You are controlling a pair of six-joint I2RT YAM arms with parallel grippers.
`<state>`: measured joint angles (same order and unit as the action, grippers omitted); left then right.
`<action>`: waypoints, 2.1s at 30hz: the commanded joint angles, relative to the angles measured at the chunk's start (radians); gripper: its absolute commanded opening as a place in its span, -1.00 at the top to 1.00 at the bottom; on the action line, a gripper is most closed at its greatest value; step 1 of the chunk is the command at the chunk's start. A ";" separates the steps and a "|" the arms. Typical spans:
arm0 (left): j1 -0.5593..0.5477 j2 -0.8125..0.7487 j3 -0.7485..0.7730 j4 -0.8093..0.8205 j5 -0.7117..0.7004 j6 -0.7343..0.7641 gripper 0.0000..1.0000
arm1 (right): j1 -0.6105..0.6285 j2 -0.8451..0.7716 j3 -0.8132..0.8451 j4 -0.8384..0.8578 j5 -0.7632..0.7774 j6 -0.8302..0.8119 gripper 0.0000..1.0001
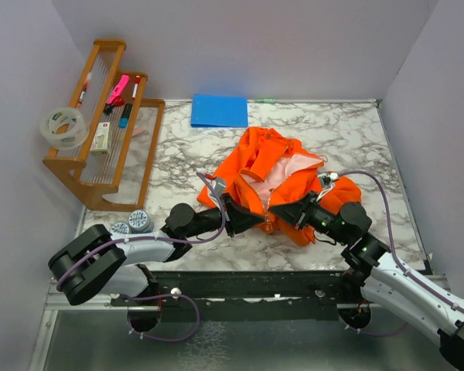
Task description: Zip up the jacket
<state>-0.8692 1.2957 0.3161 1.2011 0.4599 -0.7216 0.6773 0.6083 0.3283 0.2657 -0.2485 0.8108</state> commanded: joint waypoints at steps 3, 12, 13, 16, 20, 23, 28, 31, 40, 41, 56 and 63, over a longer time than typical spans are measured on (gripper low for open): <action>-0.028 0.024 0.007 -0.024 0.102 -0.009 1.00 | -0.001 -0.006 0.028 -0.020 0.126 -0.001 1.00; -0.033 0.089 -0.006 -0.025 0.078 0.001 1.00 | -0.001 -0.013 0.020 0.008 0.118 0.008 0.99; -0.033 0.095 -0.007 -0.026 0.075 0.001 1.00 | -0.001 -0.014 0.019 0.011 0.117 0.010 0.99; -0.035 0.117 -0.009 -0.027 0.067 0.009 1.00 | 0.000 -0.015 0.014 0.009 0.118 0.012 0.99; -0.037 0.144 -0.011 -0.039 0.054 0.021 1.00 | -0.001 -0.018 0.007 -0.014 0.140 0.015 0.99; -0.040 0.157 -0.012 -0.055 0.042 0.035 1.00 | -0.001 -0.006 0.016 -0.072 0.174 0.006 0.99; -0.043 0.178 -0.005 -0.091 0.036 0.066 1.00 | -0.001 0.029 -0.002 -0.078 0.205 0.032 0.99; -0.045 0.201 -0.003 -0.110 0.033 0.079 1.00 | -0.001 0.048 -0.016 -0.083 0.229 0.055 1.00; -0.057 0.299 -0.012 -0.149 0.017 0.090 1.00 | 0.000 0.076 -0.040 -0.149 0.267 0.058 0.99; -0.060 0.305 -0.017 -0.149 0.014 0.090 1.00 | -0.001 0.084 -0.042 -0.154 0.264 0.054 0.99; -0.074 0.328 -0.103 -0.159 -0.002 0.074 1.00 | -0.001 0.225 -0.082 -0.104 0.207 0.027 0.99; -0.074 0.332 -0.117 -0.163 -0.022 0.067 1.00 | -0.001 0.261 -0.037 -0.114 0.161 -0.046 0.95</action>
<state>-0.9272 1.6032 0.2558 1.1622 0.4000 -0.6529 0.6987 0.8654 0.2581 0.1108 -0.1692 0.8444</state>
